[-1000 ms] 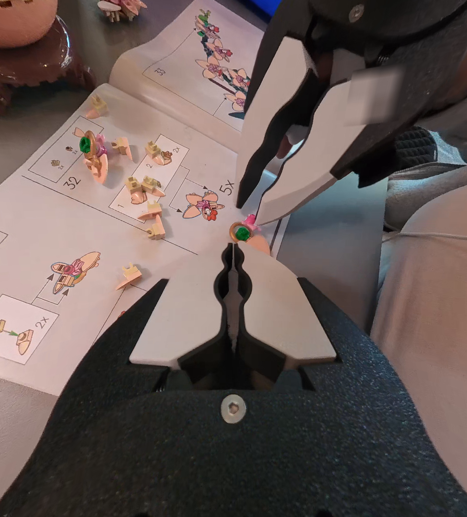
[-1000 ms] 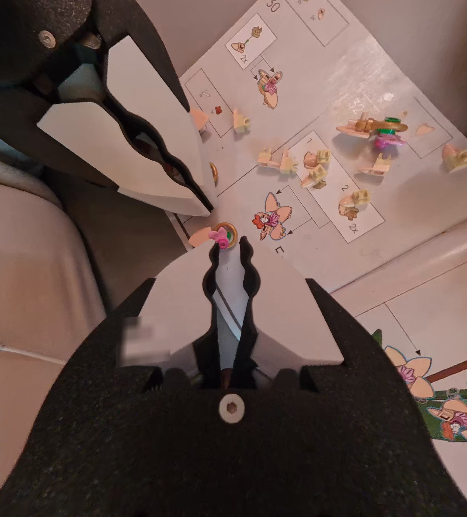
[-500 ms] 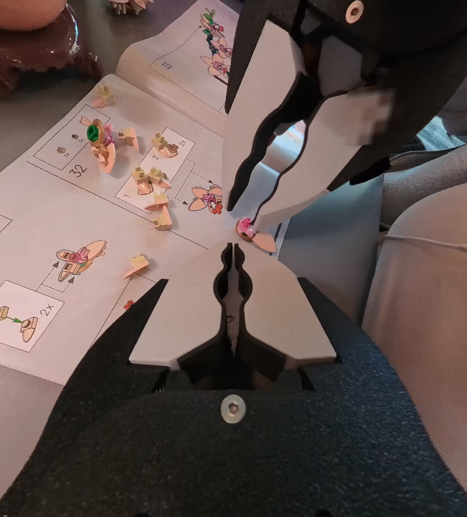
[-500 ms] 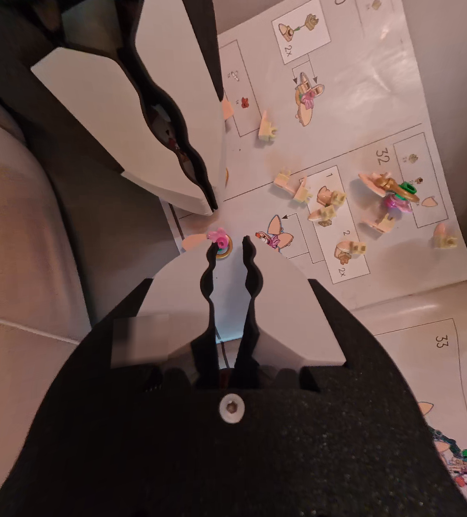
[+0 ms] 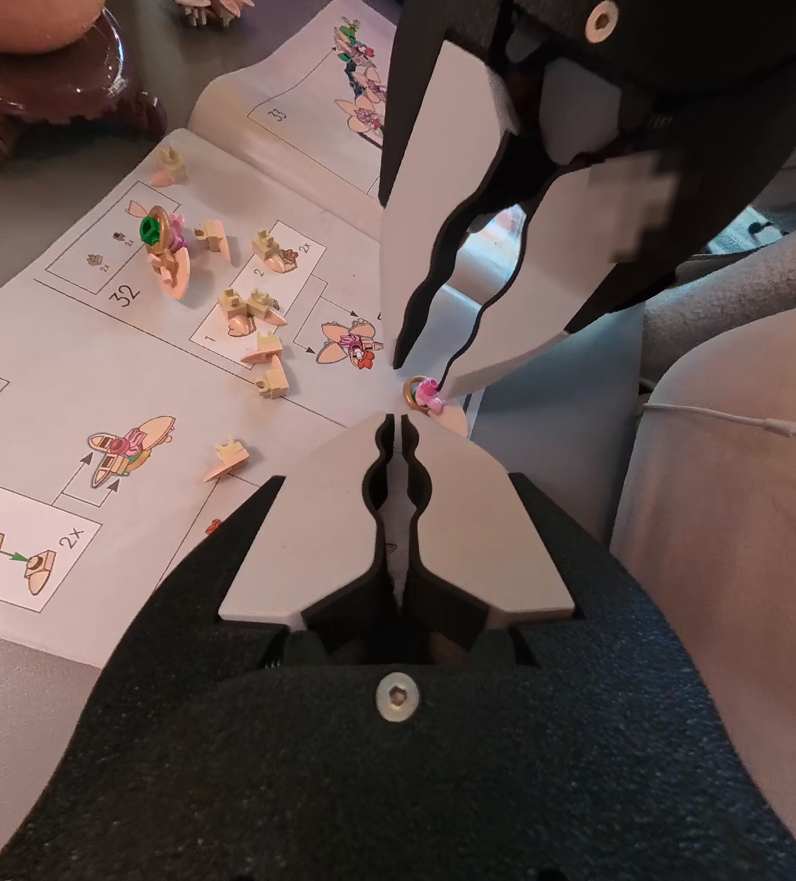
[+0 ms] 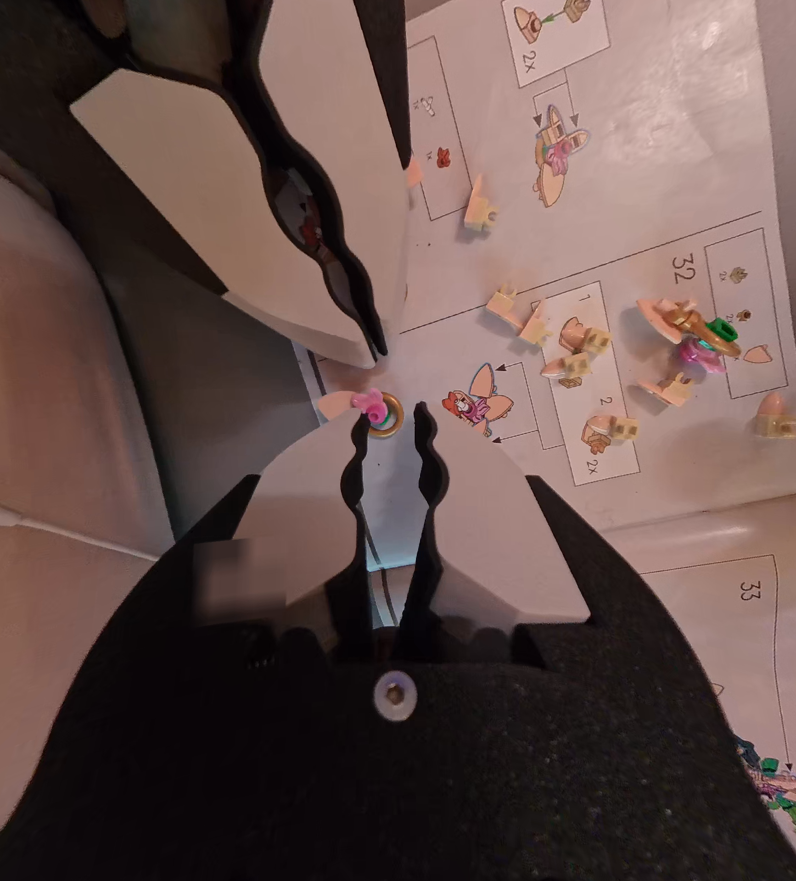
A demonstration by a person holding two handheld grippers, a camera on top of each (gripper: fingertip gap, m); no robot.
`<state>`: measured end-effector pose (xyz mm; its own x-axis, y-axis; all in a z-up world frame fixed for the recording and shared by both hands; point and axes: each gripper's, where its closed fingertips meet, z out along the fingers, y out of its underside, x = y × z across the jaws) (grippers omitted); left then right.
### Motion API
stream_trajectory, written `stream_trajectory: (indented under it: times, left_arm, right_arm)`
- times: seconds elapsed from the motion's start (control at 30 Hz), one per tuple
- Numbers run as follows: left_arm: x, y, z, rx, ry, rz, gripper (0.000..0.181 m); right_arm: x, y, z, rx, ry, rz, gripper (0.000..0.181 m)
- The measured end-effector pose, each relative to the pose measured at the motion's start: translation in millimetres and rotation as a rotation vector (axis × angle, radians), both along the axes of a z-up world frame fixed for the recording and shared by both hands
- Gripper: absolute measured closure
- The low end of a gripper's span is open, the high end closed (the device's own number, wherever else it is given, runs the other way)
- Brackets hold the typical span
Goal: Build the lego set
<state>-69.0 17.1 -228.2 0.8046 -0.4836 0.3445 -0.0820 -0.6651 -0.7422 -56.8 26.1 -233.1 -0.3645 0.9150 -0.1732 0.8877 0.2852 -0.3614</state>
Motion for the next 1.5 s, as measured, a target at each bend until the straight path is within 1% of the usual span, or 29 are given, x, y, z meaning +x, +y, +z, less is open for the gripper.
stream_trajectory:
  times: [0.2,0.4,0.7,0.97,1.07,1.17,1.27,1.43,1.5]
  left_arm:
    - [7,4,8,0.023,-0.014,-0.005,0.177]
    - [15,4,-2,-0.009,0.039,-0.030,0.175]
    - [14,5,-2,-0.015,0.031,-0.027,0.176]
    - [14,5,-3,-0.026,0.034,-0.030,0.176]
    - [12,4,-7,-0.039,0.057,-0.029,0.176]
    - [13,4,-9,-0.046,0.069,-0.034,0.176]
    - [11,5,-3,-0.027,0.067,-0.022,0.176]
    - [10,4,-3,-0.021,0.074,-0.028,0.176]
    - [12,2,-2,-0.019,0.073,-0.037,0.176]
  right_arm:
    - [1,1,0,0.003,-0.005,-0.006,0.162]
    - [3,0,-1,0.003,-0.016,0.002,0.162]
    - [5,4,2,-0.015,0.000,-0.015,0.162]
    - [4,5,1,-0.118,0.034,-0.085,0.167]
    - [0,3,5,-0.172,0.073,-0.105,0.175]
    - [2,-3,7,-0.223,0.081,-0.089,0.177]
    - [6,-2,5,-0.204,0.072,-0.084,0.176]
    - [10,-2,4,-0.189,0.077,-0.066,0.175]
    - [10,-3,7,-0.176,0.091,-0.031,0.176]
